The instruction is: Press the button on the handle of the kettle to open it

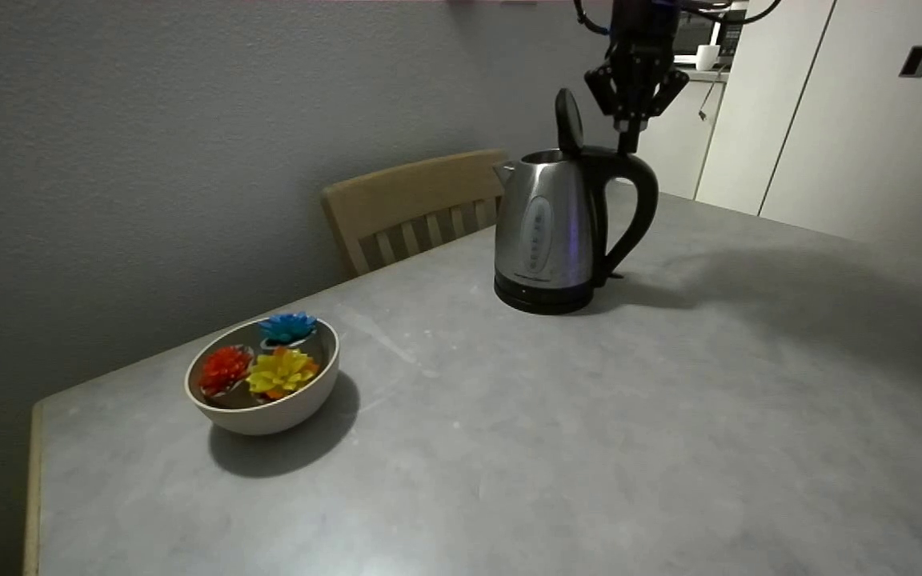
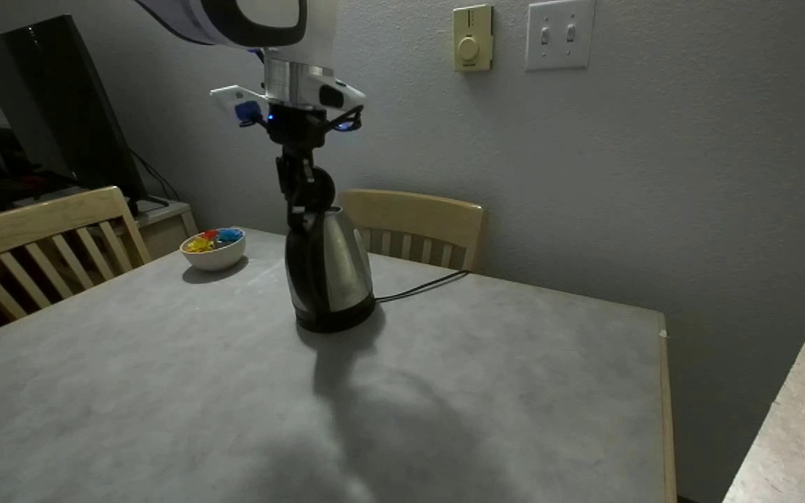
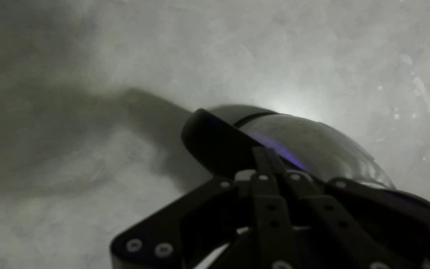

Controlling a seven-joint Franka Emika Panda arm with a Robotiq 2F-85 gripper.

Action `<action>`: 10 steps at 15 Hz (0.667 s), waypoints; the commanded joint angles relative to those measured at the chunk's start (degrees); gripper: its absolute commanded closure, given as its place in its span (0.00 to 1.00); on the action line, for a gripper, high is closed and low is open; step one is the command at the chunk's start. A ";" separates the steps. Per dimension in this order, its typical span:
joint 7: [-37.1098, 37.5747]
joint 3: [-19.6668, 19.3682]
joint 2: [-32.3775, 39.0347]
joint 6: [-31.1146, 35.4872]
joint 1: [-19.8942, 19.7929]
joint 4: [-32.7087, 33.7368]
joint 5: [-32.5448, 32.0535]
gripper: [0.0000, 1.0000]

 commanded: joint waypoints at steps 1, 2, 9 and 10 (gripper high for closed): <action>1.40 -0.39 -0.54 3.39 1.12 -1.94 -3.45 1.00; 1.62 -0.41 -0.94 3.60 1.34 -2.20 -4.26 1.00; 0.90 0.07 -2.86 4.67 1.95 -2.76 -7.33 1.00; 0.78 0.12 -3.28 4.65 2.07 -2.81 -7.61 1.00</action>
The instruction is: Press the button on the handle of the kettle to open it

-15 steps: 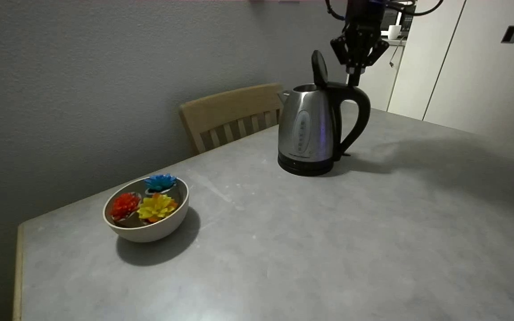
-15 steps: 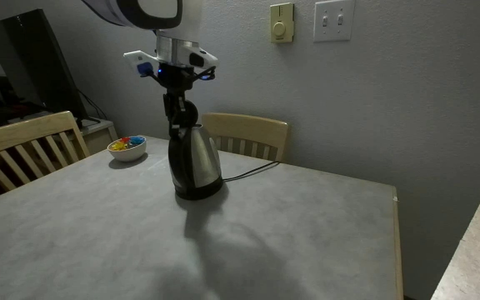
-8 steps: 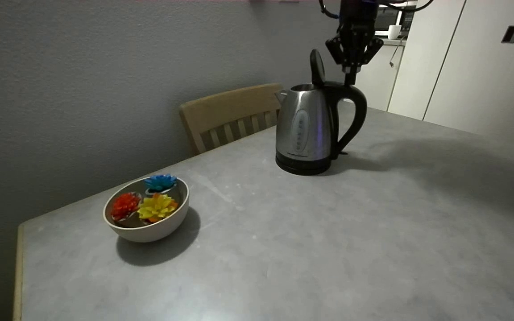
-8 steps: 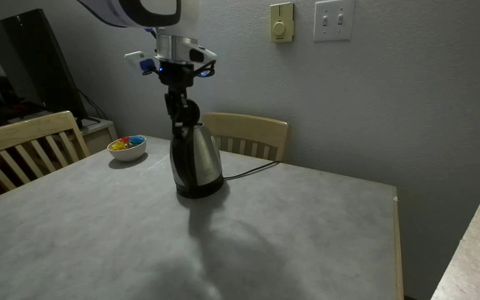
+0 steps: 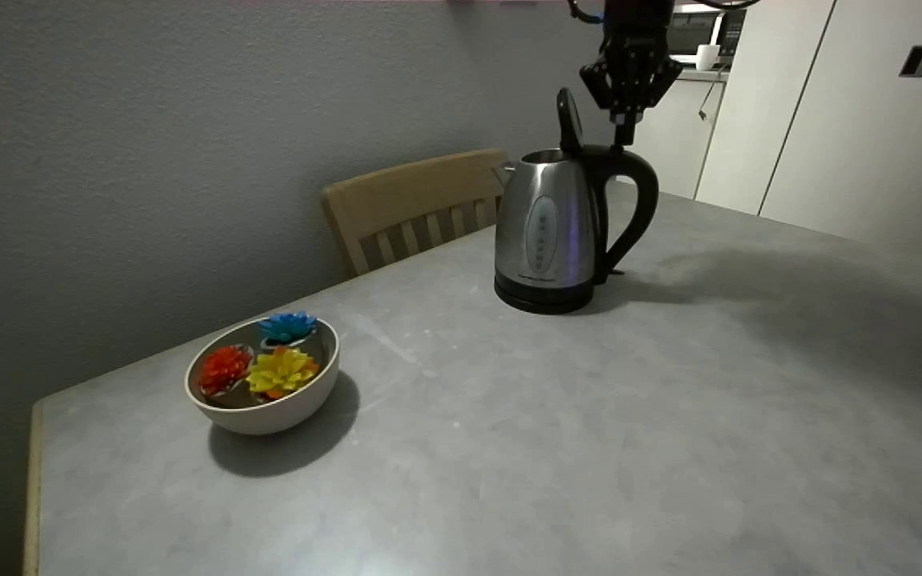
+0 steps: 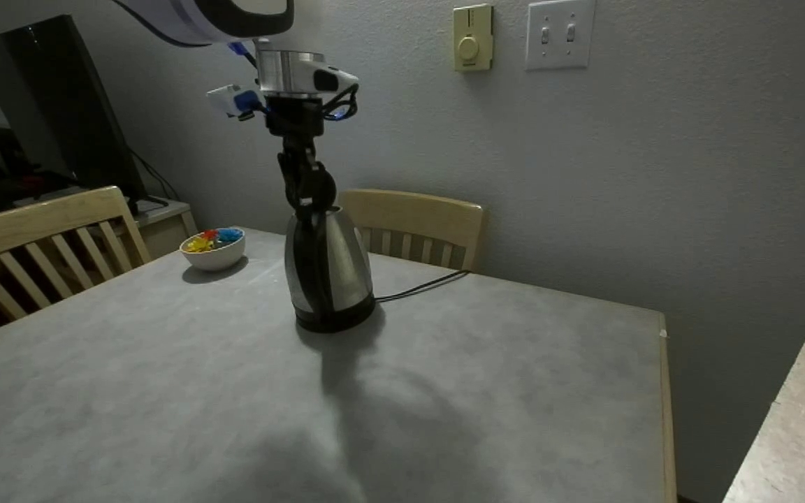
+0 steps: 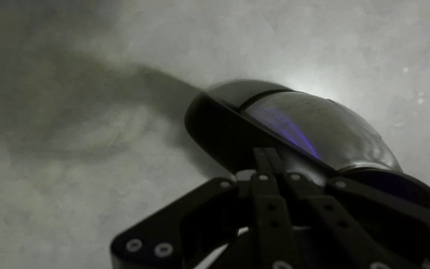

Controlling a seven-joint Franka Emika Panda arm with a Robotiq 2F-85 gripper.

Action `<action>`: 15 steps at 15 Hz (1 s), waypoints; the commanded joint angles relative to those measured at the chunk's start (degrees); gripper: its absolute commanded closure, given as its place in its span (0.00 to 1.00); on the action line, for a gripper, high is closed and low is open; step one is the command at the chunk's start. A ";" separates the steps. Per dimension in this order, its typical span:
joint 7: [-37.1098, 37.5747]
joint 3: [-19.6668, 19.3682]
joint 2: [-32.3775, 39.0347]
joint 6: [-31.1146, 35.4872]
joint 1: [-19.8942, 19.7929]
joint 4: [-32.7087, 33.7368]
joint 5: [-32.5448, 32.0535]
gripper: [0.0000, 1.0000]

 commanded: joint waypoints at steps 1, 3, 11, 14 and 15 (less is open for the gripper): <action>-0.53 0.20 -3.04 1.77 0.51 -2.78 -1.73 1.00; -0.58 0.29 -3.73 1.36 0.69 -2.72 -1.94 1.00; -0.88 0.29 -5.49 0.79 0.70 -2.68 -1.99 1.00; -0.52 0.21 -5.59 1.20 0.70 -2.78 -1.99 0.74; -0.41 0.19 -5.63 1.74 0.67 -2.94 -1.88 0.73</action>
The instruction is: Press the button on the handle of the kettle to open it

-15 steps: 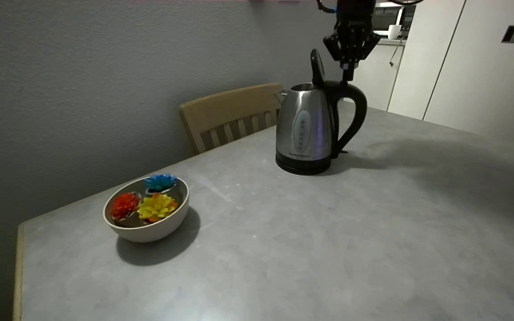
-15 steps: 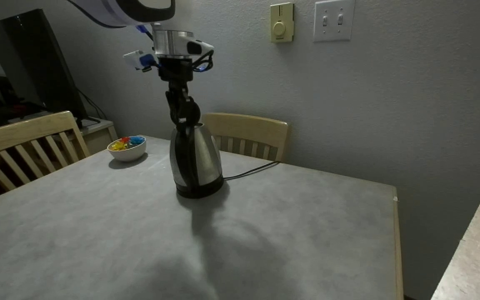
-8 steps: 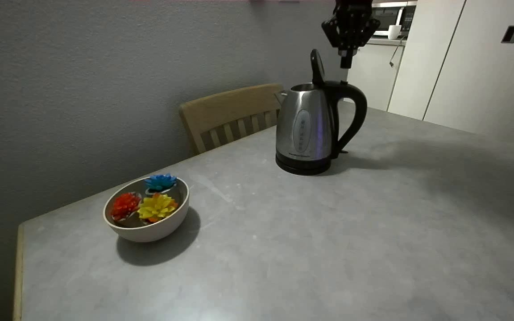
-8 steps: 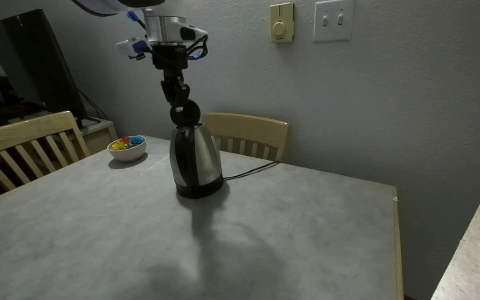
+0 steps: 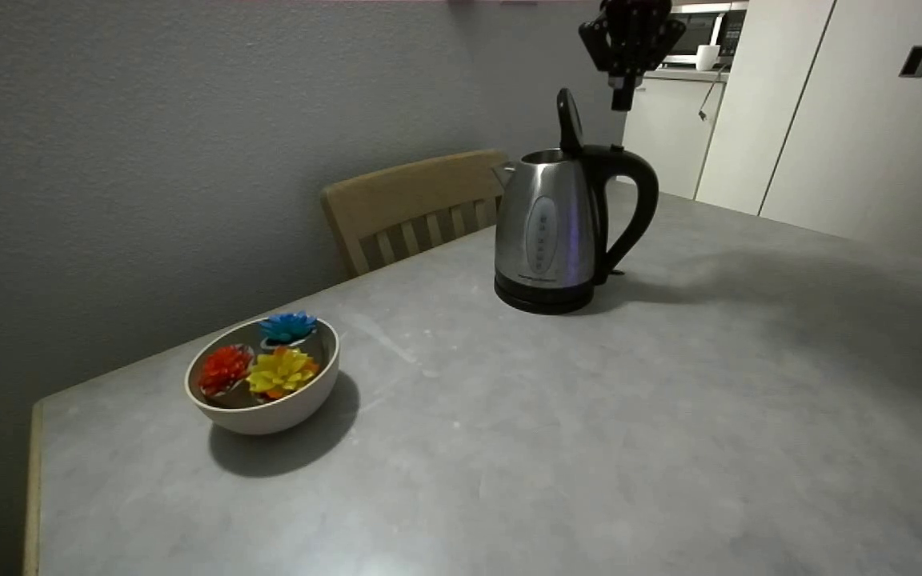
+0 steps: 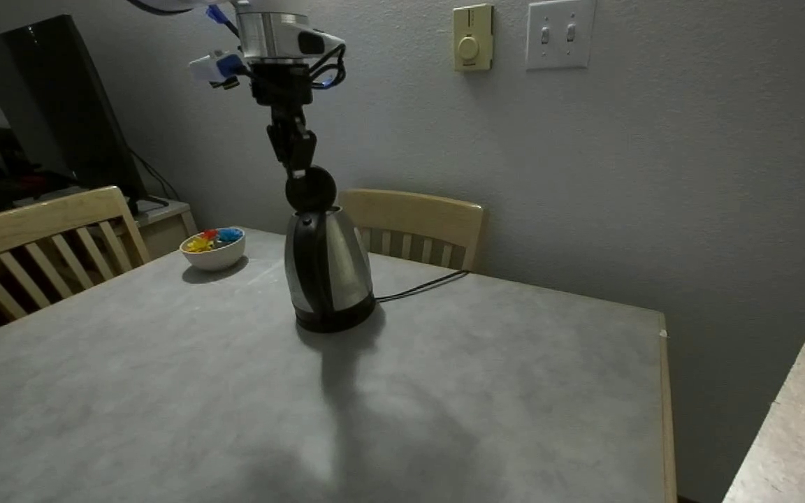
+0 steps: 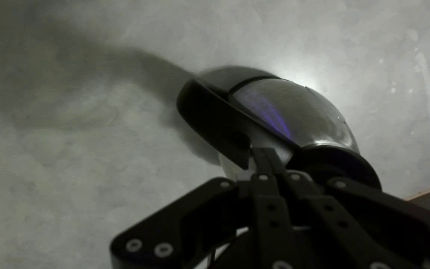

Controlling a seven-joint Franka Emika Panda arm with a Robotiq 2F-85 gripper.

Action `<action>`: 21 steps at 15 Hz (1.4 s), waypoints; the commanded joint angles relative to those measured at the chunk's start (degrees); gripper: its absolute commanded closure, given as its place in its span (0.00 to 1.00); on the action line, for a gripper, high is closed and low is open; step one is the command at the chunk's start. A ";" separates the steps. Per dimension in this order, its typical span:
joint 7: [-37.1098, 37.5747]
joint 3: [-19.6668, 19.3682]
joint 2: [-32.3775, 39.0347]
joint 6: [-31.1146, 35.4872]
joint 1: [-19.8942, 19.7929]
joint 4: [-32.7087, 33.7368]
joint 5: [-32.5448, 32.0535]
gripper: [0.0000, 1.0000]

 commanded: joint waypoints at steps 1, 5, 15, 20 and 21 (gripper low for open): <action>-0.09 0.16 -1.94 1.51 -0.26 -2.56 -0.93 0.69; -0.09 0.23 -2.25 3.11 -0.46 -3.20 -0.40 0.40; 1.35 0.52 -2.56 11.67 -1.20 -5.74 2.47 0.00; 1.26 0.37 -0.14 11.37 -0.96 -2.86 2.34 0.00; 1.26 0.37 -0.18 11.47 -0.99 -2.95 2.44 0.00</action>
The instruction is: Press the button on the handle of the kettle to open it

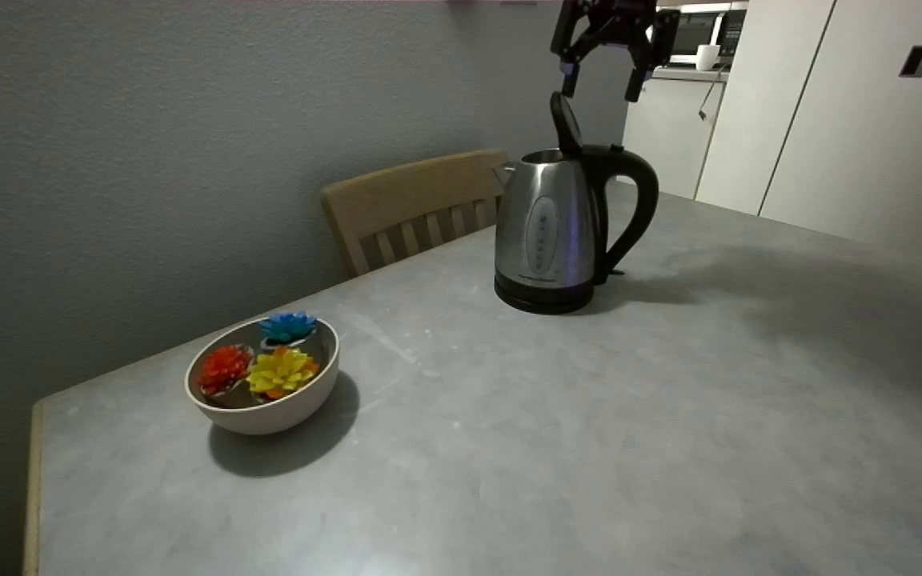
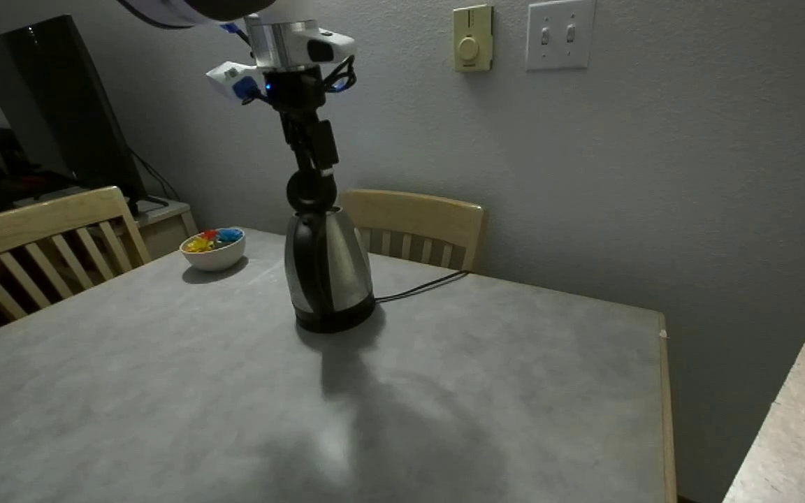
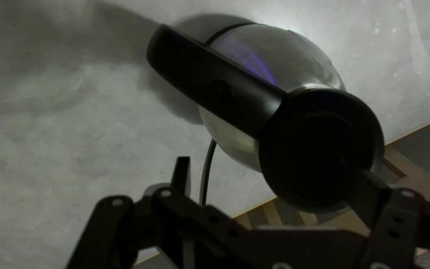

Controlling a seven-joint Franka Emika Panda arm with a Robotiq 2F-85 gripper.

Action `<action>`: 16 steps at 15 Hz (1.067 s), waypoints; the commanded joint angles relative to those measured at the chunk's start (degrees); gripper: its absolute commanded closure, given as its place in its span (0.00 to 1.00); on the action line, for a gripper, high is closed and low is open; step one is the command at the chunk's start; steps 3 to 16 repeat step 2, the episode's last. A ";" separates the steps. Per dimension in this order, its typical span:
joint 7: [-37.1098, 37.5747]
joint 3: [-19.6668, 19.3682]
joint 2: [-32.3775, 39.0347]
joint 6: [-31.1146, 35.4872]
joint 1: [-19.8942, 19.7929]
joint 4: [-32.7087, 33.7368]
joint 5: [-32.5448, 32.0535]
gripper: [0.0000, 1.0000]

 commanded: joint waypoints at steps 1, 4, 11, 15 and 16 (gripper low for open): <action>0.09 0.39 -0.03 -0.19 -0.38 0.14 -0.17 0.00; 0.09 0.39 -0.11 -0.18 -0.40 0.09 -0.16 0.00; 0.09 0.39 -0.11 -0.18 -0.40 0.09 -0.16 0.00; 0.09 0.39 -0.11 -0.18 -0.40 0.09 -0.16 0.00; 0.09 0.39 -0.11 -0.18 -0.40 0.09 -0.16 0.00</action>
